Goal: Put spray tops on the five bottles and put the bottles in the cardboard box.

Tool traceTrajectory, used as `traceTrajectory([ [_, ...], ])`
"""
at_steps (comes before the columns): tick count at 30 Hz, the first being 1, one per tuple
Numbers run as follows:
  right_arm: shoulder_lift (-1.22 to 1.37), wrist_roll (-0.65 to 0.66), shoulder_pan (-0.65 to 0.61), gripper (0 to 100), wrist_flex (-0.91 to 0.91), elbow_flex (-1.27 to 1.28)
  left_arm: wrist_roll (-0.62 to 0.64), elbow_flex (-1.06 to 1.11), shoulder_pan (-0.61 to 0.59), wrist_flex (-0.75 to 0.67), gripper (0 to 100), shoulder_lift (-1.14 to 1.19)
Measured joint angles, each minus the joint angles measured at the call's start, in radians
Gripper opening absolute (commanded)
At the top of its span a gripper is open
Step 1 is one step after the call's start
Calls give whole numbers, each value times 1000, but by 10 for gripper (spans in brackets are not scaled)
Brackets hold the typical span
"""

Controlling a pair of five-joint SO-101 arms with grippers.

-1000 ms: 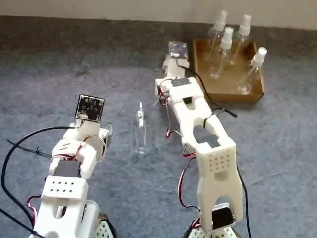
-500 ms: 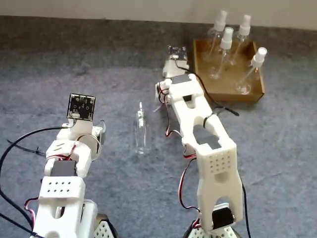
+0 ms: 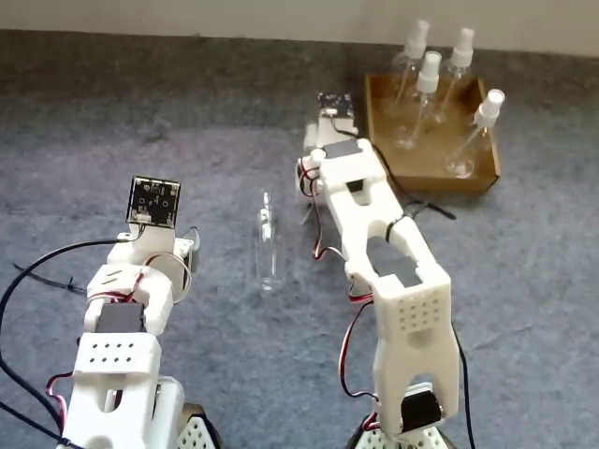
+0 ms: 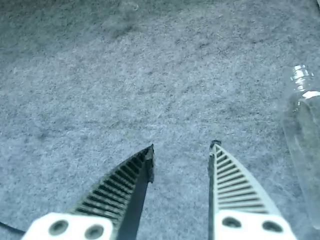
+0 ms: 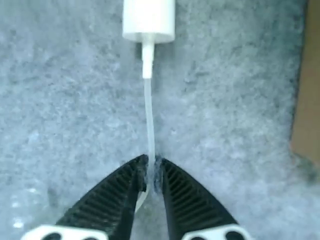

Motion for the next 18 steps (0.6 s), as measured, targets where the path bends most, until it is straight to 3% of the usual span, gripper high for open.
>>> traceTrajectory([
  [8,-44,6,0,15,114,2,0,0,0,0,178,0],
  [18,-287,6,0,15,298,8,0,0,0,0,178,0],
])
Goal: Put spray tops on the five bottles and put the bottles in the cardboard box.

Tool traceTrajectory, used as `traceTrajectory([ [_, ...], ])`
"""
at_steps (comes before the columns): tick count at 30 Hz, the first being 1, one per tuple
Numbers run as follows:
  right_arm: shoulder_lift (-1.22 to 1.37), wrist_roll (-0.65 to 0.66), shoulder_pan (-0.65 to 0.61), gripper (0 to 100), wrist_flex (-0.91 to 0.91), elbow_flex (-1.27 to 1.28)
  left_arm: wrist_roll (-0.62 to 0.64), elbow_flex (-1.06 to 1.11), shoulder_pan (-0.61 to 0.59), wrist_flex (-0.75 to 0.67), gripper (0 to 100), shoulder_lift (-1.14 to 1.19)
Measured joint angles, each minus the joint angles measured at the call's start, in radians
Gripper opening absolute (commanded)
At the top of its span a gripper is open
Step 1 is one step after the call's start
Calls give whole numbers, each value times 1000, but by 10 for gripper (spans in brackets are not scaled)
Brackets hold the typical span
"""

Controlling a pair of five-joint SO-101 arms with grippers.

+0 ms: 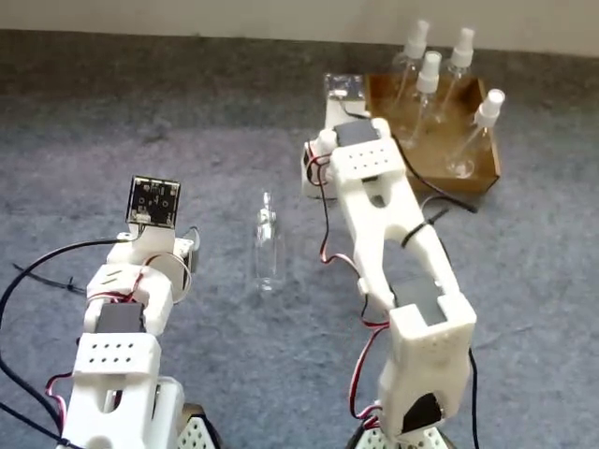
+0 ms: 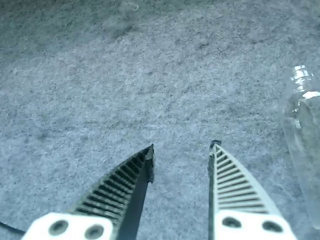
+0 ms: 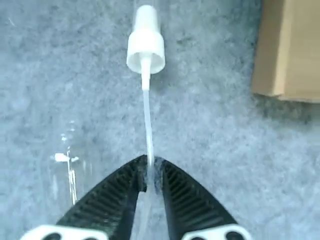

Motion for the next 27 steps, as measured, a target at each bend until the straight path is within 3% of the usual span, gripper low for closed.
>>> traceTrajectory([
  [8,-20,141,-2,3,199,20,0,0,0,0,178,0],
  [16,-58,158,-5,3,215,244,0,0,0,0,178,0],
  [24,-411,158,-5,12,-51,647,0,0,0,0,178,0],
  [27,-523,158,-9,71,-183,810,0,0,0,0,178,0],
])
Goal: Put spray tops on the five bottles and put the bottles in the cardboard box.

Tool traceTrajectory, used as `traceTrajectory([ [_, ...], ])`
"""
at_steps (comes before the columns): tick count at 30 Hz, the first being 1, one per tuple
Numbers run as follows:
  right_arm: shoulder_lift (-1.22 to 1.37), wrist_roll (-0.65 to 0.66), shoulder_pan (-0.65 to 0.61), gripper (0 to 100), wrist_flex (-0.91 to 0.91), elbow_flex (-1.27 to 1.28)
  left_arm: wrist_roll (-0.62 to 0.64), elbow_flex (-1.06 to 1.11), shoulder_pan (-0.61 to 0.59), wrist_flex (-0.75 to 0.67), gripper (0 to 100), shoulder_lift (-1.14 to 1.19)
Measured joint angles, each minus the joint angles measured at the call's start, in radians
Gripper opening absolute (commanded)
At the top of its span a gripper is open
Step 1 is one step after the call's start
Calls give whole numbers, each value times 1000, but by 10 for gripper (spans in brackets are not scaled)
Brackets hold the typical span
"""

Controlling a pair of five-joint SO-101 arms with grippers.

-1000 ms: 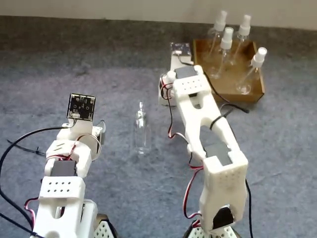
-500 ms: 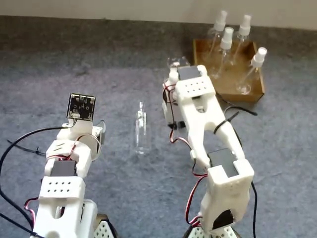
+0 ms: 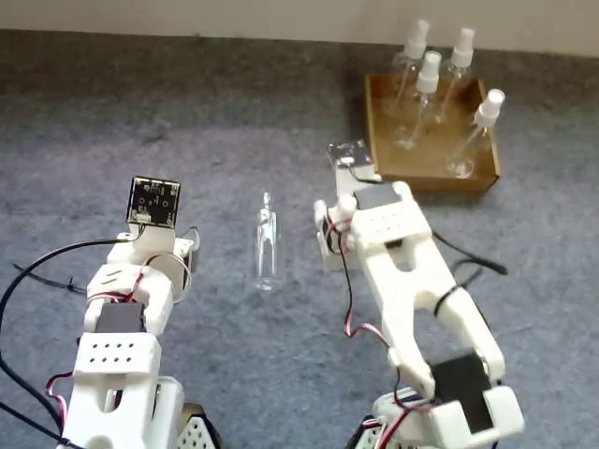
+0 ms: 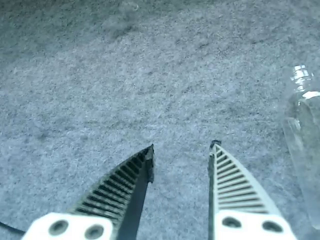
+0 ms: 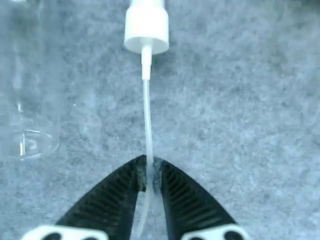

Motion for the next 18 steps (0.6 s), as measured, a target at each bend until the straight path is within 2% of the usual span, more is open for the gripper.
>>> traceTrajectory([
  [5,-91,0,-31,165,-28,135,0,0,0,0,178,0],
  [13,-150,0,-94,170,-60,138,0,0,0,0,178,0],
  [18,-103,0,-166,171,-126,11,0,0,0,0,178,0],
])
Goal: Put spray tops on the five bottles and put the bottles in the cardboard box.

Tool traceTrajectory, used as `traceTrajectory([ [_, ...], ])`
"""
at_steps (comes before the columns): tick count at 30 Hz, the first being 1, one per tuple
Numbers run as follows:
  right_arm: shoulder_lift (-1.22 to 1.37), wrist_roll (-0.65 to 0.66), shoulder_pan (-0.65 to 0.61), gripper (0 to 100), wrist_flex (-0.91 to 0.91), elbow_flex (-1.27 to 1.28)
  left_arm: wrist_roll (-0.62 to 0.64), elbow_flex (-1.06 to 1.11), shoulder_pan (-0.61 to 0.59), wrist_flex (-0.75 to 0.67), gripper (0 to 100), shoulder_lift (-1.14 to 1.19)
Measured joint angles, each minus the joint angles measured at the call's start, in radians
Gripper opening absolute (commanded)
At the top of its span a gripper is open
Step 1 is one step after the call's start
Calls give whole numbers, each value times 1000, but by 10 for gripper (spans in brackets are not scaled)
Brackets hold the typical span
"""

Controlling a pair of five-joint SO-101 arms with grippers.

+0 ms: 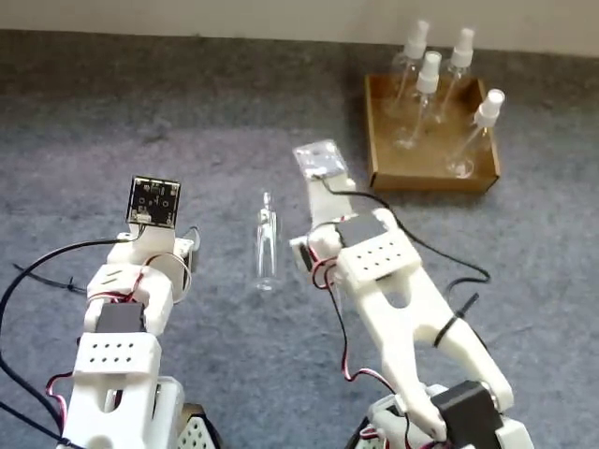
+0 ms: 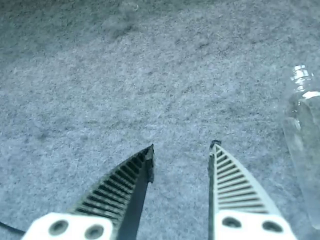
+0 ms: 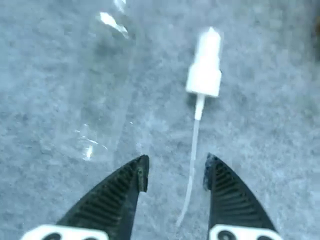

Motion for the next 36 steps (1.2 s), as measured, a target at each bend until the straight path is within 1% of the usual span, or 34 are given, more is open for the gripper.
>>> traceTrajectory([
  [2,63,0,-38,180,0,-86,0,0,0,0,178,0],
  [7,261,-5,-138,246,0,-310,0,0,0,0,178,0],
  [13,477,-110,-161,247,0,-466,0,0,0,0,178,0],
  [20,516,-157,-226,248,2,-493,0,0,0,0,178,0],
  [23,519,-176,-216,251,2,-489,0,0,0,0,178,0],
  [26,522,-227,-198,291,2,-460,0,0,0,0,178,0],
  [28,523,-233,-190,308,2,-433,0,0,0,0,178,0],
  [36,525,-239,-189,308,55,-388,0,0,0,0,178,0],
])
